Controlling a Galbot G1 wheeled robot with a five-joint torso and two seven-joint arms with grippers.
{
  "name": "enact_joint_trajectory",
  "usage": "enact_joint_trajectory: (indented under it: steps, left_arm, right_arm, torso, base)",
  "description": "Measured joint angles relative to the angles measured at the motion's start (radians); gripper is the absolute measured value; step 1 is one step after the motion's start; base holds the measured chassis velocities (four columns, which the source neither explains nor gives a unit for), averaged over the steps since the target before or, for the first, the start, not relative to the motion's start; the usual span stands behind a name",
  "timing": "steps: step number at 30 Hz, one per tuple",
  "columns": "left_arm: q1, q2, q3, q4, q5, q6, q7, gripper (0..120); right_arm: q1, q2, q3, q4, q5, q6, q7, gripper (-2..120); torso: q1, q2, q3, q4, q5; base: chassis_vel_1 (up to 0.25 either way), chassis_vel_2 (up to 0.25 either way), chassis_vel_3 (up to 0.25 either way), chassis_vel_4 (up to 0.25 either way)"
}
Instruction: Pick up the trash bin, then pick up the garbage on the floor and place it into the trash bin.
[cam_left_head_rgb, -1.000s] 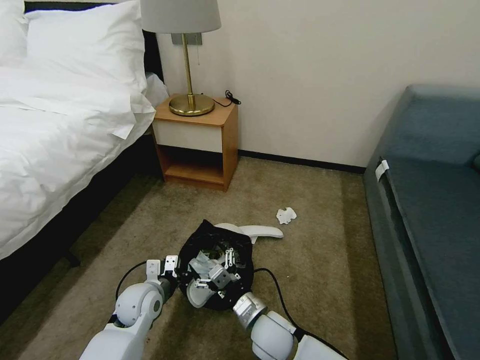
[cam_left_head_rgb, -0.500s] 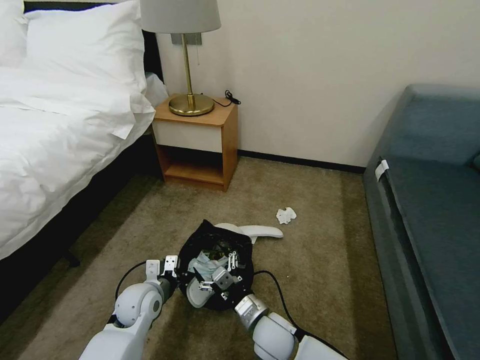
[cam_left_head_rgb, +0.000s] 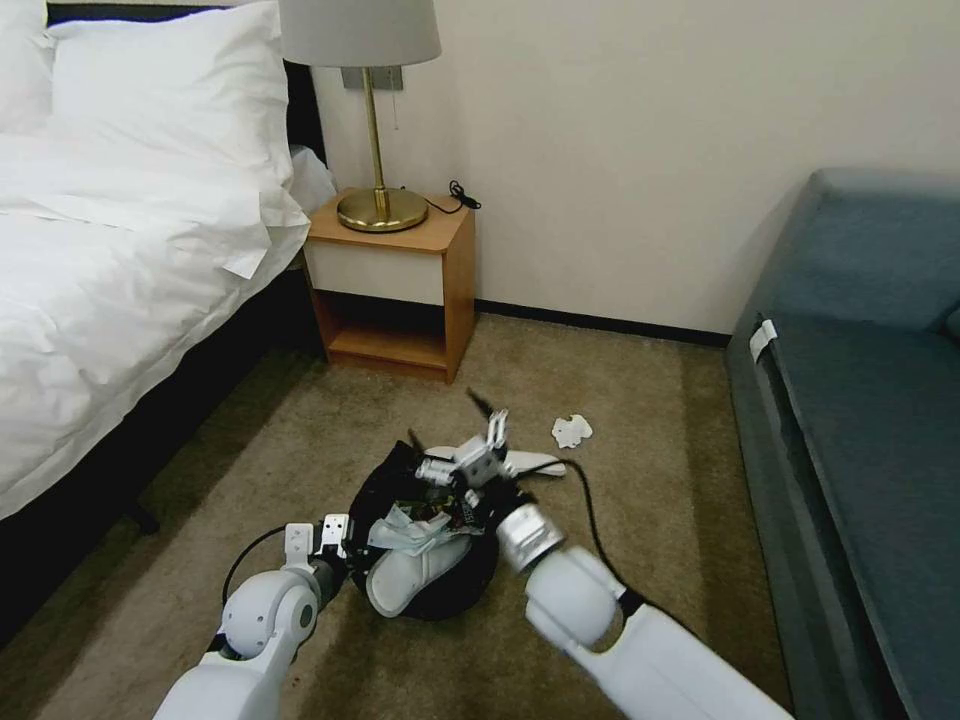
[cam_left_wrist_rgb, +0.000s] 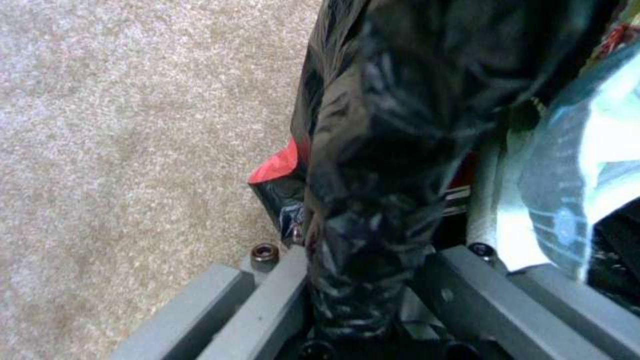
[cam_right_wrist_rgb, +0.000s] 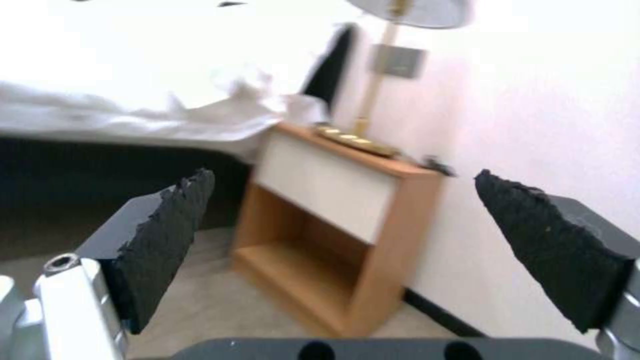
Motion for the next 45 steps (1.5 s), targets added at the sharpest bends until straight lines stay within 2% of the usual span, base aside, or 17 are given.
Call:
enact_joint_trajectory:
  steps: [5,13,18,22,31,38,45]
  left_arm:
    - [0.023,0.001,-0.011,-0.044,-0.015,0.004,-0.005,0]
    - [0.030,-0.007,-0.028,-0.097,-0.021,0.004,-0.027,0]
    - [0.033,0.005,-0.043,-0.116,-0.018,-0.008,-0.024,0]
    - [0.033,0.010,-0.048,-0.121,-0.021,-0.011,-0.023,0]
    - [0.039,0.002,-0.050,-0.132,-0.019,-0.028,-0.016,0]
    - [0.038,0.000,-0.052,-0.135,-0.020,-0.028,-0.015,0]
    - [0.030,-0.004,-0.050,-0.121,-0.017,-0.027,-0.011,0]
  right_arm:
    - [-0.048,0.001,0.095,0.022,0.040,-0.003,0.071,100]
    - [-0.068,0.024,0.138,-0.012,0.127,0.003,0.170,100]
    - [-0.068,0.049,0.136,-0.113,0.120,0.071,0.183,100]
    - [-0.064,0.067,0.136,-0.160,0.121,0.088,0.187,100]
    - [-0.031,0.116,0.145,-0.289,0.213,0.125,0.173,100]
    - [-0.032,0.118,0.149,-0.304,0.222,0.126,0.168,100]
    - [-0.037,0.118,0.156,-0.306,0.224,0.126,0.166,100]
  torso:
    - [0.000,0.000,0.000,-0.0001,0.0001]
    - [0.000,0.000,0.000,0.0000,-0.0001]
    - [0.000,0.000,0.000,0.0000,-0.0001]
    - [0.000,0.000,0.000,0.0000,-0.0002]
    - [0.000,0.000,0.000,0.0000,-0.0002]
    - [0.000,0.000,0.000,0.0000,-0.0002]
    - [0.000,0.000,0.000,-0.0003,0.0000]
  base:
    - [0.000,0.000,0.000,0.000]
    - [0.000,0.000,0.000,0.000]
    - [0.000,0.000,0.000,0.000]
    - [0.000,0.000,0.000,0.000]
    - [0.000,0.000,0.000,0.000]
    - [-0.029,-0.001,0.027,-0.004]
    - [-0.268,0.017,0.240,-0.030]
